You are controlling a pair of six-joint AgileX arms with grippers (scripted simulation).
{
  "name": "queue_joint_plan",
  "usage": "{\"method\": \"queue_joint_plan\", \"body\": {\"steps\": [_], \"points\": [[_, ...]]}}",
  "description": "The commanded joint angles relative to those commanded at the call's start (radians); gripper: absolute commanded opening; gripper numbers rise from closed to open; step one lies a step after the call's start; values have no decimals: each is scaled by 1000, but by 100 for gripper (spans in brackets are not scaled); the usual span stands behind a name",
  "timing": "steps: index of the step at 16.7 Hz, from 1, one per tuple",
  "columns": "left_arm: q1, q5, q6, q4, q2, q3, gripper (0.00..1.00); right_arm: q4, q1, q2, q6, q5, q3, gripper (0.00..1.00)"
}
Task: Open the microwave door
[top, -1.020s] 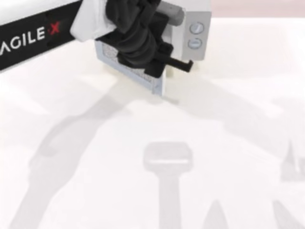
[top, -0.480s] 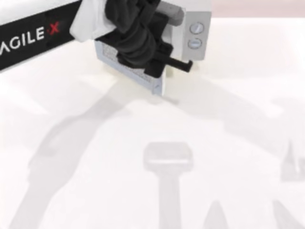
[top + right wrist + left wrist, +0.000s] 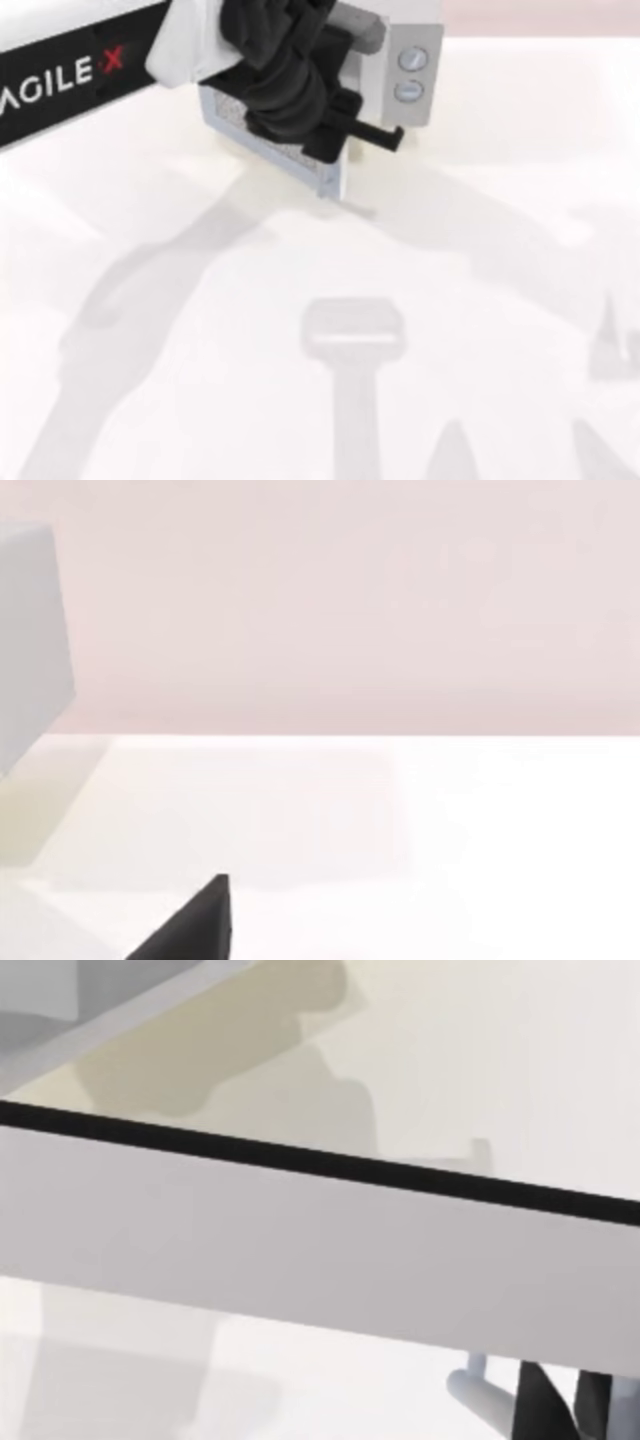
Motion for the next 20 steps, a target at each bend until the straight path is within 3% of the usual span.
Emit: {"method": "queue_joint_plan", "body": {"steps": [9,16,20], "points": [[-5,8,-1,1,2,-6,0,0,0,0,0,0,0,100],[41,80,137,25,-75,-100,0,0,0,0,0,0,0,100],[43,82,140,25,-76,-103,0,0,0,0,0,0,0,100]]}}
